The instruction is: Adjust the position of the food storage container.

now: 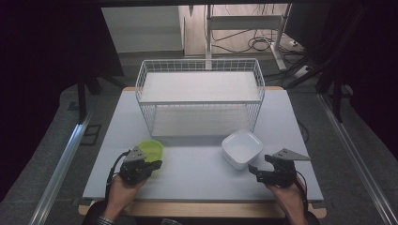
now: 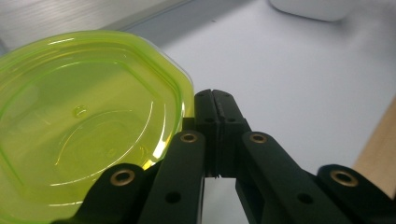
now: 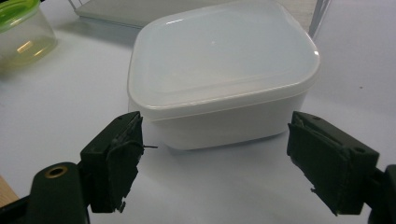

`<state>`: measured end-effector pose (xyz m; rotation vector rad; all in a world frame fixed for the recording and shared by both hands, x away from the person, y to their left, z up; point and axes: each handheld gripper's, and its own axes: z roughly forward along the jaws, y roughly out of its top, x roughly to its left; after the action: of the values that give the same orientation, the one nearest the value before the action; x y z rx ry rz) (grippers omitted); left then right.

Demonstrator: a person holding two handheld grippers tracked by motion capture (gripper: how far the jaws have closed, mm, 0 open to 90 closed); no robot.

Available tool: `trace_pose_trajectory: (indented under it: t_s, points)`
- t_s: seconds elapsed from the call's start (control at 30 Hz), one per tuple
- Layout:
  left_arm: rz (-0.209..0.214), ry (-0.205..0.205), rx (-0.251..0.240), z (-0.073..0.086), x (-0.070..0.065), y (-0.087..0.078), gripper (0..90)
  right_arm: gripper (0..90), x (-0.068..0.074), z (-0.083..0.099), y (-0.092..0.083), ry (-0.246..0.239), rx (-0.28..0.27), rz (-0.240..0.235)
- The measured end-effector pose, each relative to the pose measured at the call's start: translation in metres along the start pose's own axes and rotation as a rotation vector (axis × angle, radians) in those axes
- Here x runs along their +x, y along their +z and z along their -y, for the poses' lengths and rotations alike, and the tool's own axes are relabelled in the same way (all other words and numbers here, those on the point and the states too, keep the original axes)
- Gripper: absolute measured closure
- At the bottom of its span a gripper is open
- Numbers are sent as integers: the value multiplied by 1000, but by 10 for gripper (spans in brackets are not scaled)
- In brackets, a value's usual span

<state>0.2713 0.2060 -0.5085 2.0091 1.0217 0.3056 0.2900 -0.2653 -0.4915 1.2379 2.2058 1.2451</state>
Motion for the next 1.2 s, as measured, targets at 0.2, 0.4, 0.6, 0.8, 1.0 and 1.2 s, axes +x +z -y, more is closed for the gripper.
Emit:
trace_pose_trajectory:
  t_s: [0.2,0.4,0.6,0.8,1.0,1.2]
  points:
    - [-16,-33,-19,1,10,-1,898,190,0,0,0,-1,0,-1]
    - [4,14,-41,-1,-2,-1,872,280,0,-1,-3,21,-1,-11]
    - [28,46,-43,-1,-15,5,791,513,-2,-6,-11,12,-12,-2]
    - [19,72,-55,0,-24,8,657,775,-14,-15,-15,-7,-20,44]
    - [19,76,-73,0,-27,10,589,888,-30,-24,-5,-11,-8,104]
    - [21,83,-73,-1,-29,12,555,888,-42,-32,7,-37,7,164]
